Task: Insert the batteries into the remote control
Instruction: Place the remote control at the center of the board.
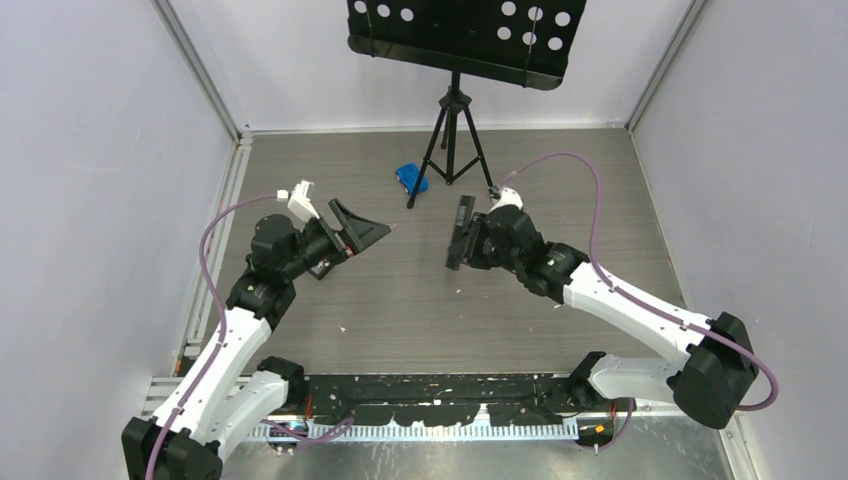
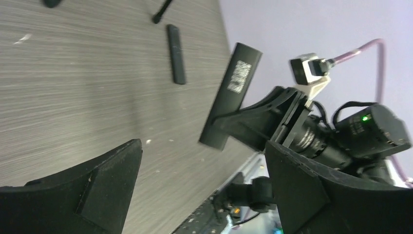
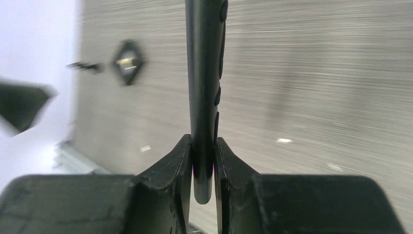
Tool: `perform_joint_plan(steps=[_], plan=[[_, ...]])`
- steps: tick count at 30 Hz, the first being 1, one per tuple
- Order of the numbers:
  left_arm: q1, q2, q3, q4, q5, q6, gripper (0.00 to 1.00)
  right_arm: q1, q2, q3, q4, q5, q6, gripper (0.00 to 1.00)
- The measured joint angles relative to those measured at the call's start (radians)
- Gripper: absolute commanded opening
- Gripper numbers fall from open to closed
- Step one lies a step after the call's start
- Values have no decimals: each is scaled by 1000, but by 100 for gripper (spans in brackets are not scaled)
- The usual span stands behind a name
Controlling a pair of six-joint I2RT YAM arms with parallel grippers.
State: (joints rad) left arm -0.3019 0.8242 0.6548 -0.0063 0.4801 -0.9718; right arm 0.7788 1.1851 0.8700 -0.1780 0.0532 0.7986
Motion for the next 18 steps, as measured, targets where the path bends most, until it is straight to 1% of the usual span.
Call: perform_joint_plan(steps=[3, 5, 9, 14, 18], plan=[[0, -11, 17, -103, -56, 64, 100, -56, 23, 46, -194, 139, -46, 0], [0, -14, 26, -166, -90, 97, 100, -121, 72, 83, -312, 241, -70, 0], [0, -16, 43, -251, -134, 148, 100, -265, 202, 125, -453, 406, -124, 0], [0, -18, 48, -304, -159, 191, 100, -397, 417, 210, -532, 551, -192, 0], [0, -19, 52, -337, -169, 221, 100, -442, 599, 307, -534, 618, -248, 0]])
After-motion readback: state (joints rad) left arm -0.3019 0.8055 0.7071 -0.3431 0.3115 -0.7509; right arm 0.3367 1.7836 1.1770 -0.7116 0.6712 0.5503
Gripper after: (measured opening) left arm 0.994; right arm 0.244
